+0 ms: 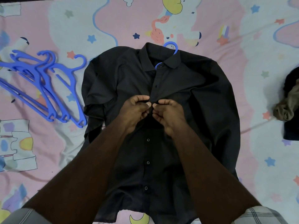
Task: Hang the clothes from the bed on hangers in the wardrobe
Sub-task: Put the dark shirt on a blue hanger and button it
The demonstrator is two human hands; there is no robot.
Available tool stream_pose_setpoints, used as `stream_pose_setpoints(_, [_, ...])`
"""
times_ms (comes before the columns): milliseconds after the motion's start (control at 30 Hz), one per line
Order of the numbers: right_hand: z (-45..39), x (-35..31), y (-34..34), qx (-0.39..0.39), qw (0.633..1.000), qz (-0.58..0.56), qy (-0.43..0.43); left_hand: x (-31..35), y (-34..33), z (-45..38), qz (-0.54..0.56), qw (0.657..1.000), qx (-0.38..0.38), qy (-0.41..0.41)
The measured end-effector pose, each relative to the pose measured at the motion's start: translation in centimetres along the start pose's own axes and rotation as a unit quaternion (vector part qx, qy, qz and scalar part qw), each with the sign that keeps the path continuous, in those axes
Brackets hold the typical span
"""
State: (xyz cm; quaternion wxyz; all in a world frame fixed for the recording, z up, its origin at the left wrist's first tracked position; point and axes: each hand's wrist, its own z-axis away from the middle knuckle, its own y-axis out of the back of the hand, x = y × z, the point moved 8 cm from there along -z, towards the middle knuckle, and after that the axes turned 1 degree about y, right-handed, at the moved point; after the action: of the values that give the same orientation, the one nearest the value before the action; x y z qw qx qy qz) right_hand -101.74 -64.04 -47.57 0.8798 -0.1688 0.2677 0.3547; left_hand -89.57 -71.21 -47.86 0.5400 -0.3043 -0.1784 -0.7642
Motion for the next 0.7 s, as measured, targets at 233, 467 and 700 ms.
stream_pose_setpoints(233, [-1.2,-3.9,0.3,0.122,0.930,0.276,0.210,-1.9,0.1,-1.2,-0.268,0.963,0.016,-0.038])
stream_pose_setpoints(467, [-5.5,-4.4,0.2,0.126,0.884,0.420,0.160,2.2,0.6,-1.9,-0.369,0.914,0.118,-0.117])
stream_pose_setpoints(700, [-5.4,-4.4,-0.7,0.122,0.861,0.453,0.195,3.9,-1.0,-4.5,-0.409,0.887,0.105,-0.189])
